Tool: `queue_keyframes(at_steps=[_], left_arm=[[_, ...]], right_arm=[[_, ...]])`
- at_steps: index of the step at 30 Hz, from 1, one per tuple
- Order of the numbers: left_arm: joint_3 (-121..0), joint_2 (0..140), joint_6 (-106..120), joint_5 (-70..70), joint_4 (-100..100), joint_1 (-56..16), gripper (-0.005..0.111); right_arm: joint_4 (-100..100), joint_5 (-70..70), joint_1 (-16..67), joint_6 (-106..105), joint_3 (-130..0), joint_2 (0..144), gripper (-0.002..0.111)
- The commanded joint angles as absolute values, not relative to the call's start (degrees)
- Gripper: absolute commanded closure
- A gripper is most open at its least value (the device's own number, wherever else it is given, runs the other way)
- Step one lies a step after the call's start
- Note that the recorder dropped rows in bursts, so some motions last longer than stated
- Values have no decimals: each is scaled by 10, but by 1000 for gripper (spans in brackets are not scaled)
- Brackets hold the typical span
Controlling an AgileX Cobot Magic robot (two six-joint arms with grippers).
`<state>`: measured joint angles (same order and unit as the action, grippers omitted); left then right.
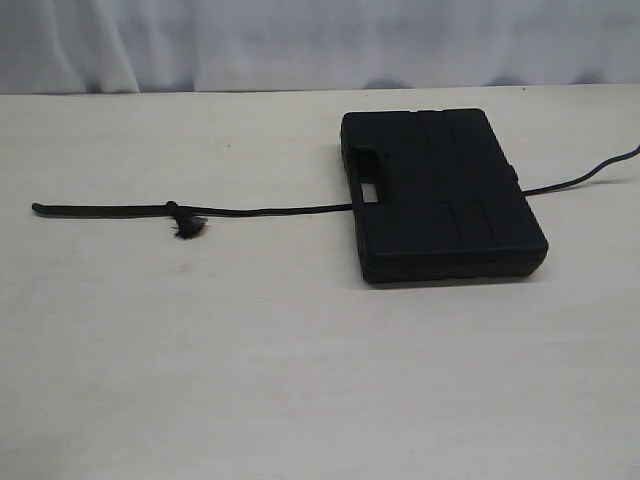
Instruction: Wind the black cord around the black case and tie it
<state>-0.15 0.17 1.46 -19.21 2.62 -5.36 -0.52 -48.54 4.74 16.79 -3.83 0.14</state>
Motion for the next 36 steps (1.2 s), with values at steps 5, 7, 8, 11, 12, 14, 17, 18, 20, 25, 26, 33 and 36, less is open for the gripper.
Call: queue_keyframes(at_steps=[5,7,8,11,12,14,17,18,20,25,26,33,36], left_arm=[[0,0,12,-185,24,-53,107],[0,0,12,-185,24,-53,107],[0,0,12,-185,24,-53,107],[0,0,12,-185,24,-53,107],[0,0,12,-185,24,-53,107],[0,0,12,-185,24,-53,107],[0,0,12,-185,24,-53,107],[0,0,12,-185,24,-53,107],[0,0,12,-185,24,-53,107],[0,0,12,-185,24,-53,107],[0,0,12,-185,24,-53,107],[0,0,12,-185,24,-53,107],[0,0,12,-185,24,-53,107]], right_arm=[[-9,-198,48,166,-210,15,104],[-9,-116,48,166,-254,45,104],[-9,-64,48,163,-280,67,104],[-9,91,48,161,-380,176,96],[-9,116,48,156,-398,201,91],[-9,180,48,131,-444,266,80],[-7,288,48,85,-505,364,63],[-7,357,48,68,-543,425,58],[-7,408,48,58,-579,489,58],[102,418,48,-45,-601,644,58],[128,418,48,-80,-605,677,58],[179,453,79,-107,-711,890,58],[170,439,145,-88,-750,948,58]])
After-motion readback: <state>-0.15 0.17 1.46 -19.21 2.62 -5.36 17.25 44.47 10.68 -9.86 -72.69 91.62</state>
